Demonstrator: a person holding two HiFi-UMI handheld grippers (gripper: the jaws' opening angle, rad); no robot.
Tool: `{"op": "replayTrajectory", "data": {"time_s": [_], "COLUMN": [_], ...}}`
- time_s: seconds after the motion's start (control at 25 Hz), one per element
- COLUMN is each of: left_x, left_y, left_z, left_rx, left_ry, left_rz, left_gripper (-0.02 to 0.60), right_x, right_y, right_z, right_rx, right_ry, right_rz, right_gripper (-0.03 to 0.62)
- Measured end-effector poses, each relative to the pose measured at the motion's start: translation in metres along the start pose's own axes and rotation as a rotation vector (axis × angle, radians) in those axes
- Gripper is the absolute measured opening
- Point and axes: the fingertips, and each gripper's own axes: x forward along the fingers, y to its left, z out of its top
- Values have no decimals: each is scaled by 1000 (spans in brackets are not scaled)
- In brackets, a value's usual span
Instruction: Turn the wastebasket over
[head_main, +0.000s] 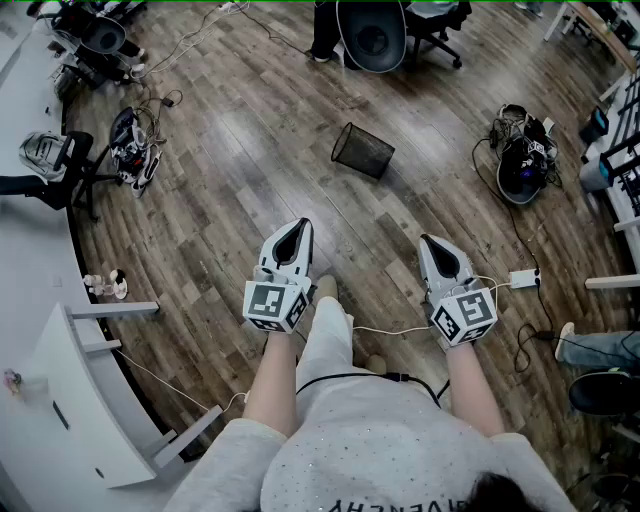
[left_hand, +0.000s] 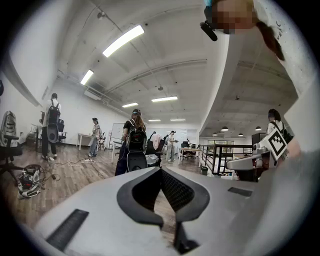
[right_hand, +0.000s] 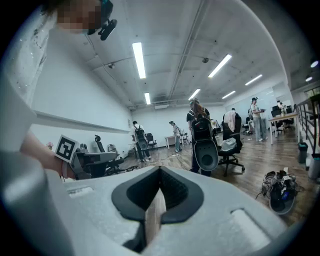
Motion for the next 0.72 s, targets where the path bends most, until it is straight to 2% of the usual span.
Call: {"op": "replayTrajectory", "data": {"time_s": [0.44,0.72], "left_x": [98,152], "left_y": [108,166], "left_z": [5,2], "left_rx": [-27,-22], "left_ry": [41,67], "left_rz": [-88,-140], "left_gripper": [-2,-2], "right_x": [129,194], "right_y": [-26,-44], "right_z": [12,5], "right_rx": [35,91], "right_ry": [19,19], "right_rz": [-88,-140], "right_gripper": [0,11]}}
